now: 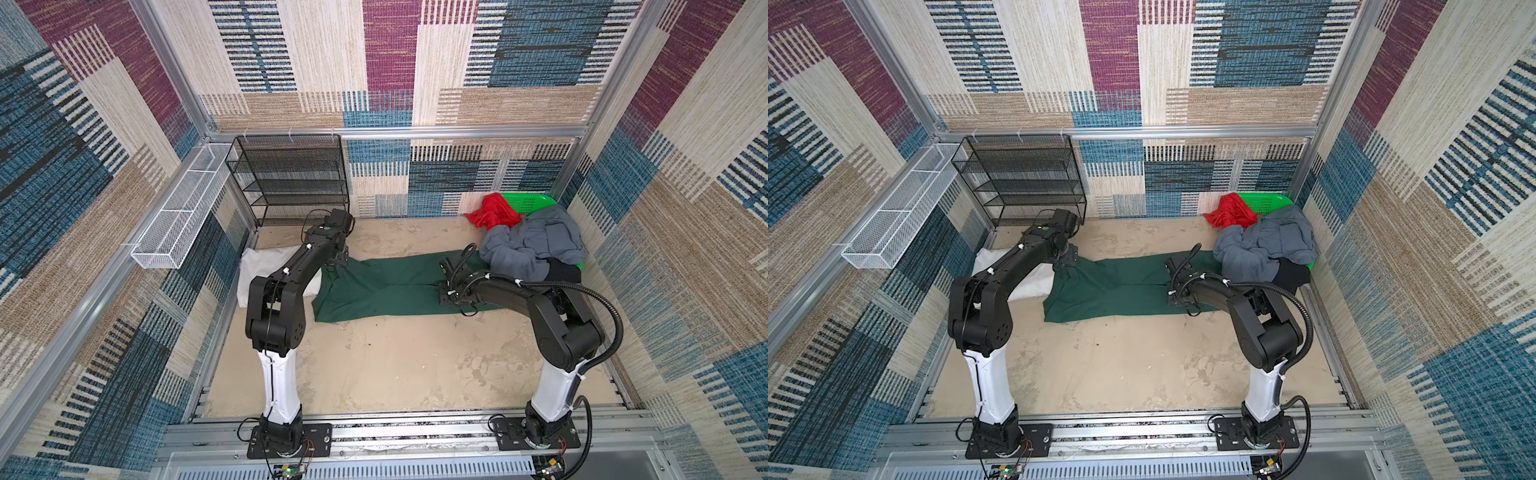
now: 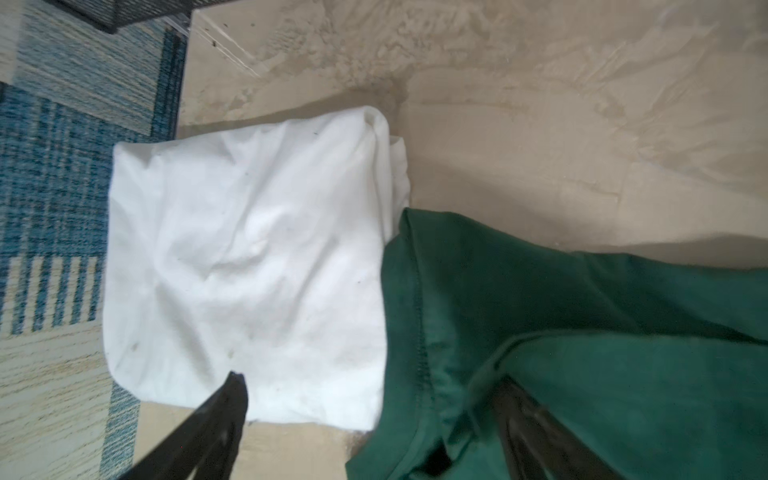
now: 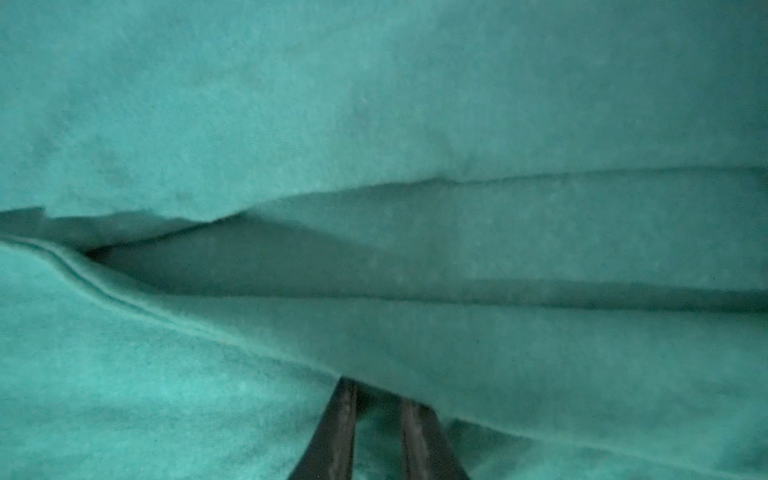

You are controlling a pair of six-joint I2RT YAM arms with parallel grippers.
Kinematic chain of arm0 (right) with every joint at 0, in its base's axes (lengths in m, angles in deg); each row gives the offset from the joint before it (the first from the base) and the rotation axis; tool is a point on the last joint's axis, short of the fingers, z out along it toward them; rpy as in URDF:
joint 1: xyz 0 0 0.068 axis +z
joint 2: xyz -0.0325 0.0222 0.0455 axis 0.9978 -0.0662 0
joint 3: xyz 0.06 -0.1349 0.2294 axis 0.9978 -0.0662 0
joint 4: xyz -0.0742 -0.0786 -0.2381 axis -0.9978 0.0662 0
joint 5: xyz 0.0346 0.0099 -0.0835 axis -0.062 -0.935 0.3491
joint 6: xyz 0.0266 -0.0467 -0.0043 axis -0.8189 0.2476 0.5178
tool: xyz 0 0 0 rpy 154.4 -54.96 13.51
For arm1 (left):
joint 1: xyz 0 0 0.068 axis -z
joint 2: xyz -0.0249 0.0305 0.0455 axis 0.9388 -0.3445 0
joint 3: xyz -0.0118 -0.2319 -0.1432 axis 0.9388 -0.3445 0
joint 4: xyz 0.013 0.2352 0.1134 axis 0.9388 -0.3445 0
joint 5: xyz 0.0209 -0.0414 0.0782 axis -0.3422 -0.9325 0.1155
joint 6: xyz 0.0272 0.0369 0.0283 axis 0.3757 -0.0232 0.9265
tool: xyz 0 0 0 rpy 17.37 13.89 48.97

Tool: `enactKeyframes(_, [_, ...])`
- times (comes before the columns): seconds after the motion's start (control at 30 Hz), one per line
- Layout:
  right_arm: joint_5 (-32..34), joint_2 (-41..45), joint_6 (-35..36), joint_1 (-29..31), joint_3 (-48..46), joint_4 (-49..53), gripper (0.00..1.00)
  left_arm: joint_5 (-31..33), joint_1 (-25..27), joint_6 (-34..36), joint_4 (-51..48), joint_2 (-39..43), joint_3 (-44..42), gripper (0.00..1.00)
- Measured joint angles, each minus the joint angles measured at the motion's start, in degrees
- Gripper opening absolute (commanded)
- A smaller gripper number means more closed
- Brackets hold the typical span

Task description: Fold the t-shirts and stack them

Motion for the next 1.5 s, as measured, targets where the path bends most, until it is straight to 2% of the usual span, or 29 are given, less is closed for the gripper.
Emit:
enactKeyframes(0.2, [-0.3,-0.2,0.0,-0.1,0.5,0.2,0.22,-6.6,0.3,-2.6,3.1,12.3,-13.5,0.99])
enactKeyframes(0.37, [-1.3,0.1,0.1,-0.1,0.3,0.3,0.24,-13.9,0.3,-6.3,8.2,20.5,-30.0,0.99])
enactKeyframes(0.5, [-2.1,0.3,0.3,-0.1,0.2,0.4,0.24,-17.3,0.5,-9.2,10.1,21.1,-37.6,0.96])
enactKeyframes(0.7, [-3.4,1.1,0.3,-0.1,-0.7,0.5,0.25,-20.7,0.3,-11.1,13.6,17.0,-39.7,0.86])
enactKeyframes(0.8, [-4.1,1.5,0.3,0.0,-1.1,0.7,0.24,-20.7,0.3,-11.6,13.9,14.8,-39.1,0.72])
enactKeyframes(0.9, [-4.3,1.7,0.2,0.0,-1.4,0.7,0.25,-21.0,0.2,-11.8,14.4,12.8,-37.4,0.39])
enactKeyframes(1.0, [-5.2,2.2,0.2,0.0,-1.6,1.1,0.26,-20.9,0.0,-12.0,15.9,11.2,-36.0,0.12])
enactKeyframes(1.07, [-5.0,2.4,0.2,0.2,-1.6,1.9,0.27,-20.8,-0.3,-12.1,16.5,11.0,-36.0,0.0])
enactKeyframes(1.3, [-2.5,2.7,0.2,0.1,-1.6,3.7,0.27,-20.8,-2.9,-12.4,17.0,12.4,-37.6,0.0])
enactKeyframes(1.5, [3.3,2.8,0.2,-0.1,-1.4,6.7,0.29,-20.4,-3.8,-12.3,16.0,12.9,-38.0,0.0])
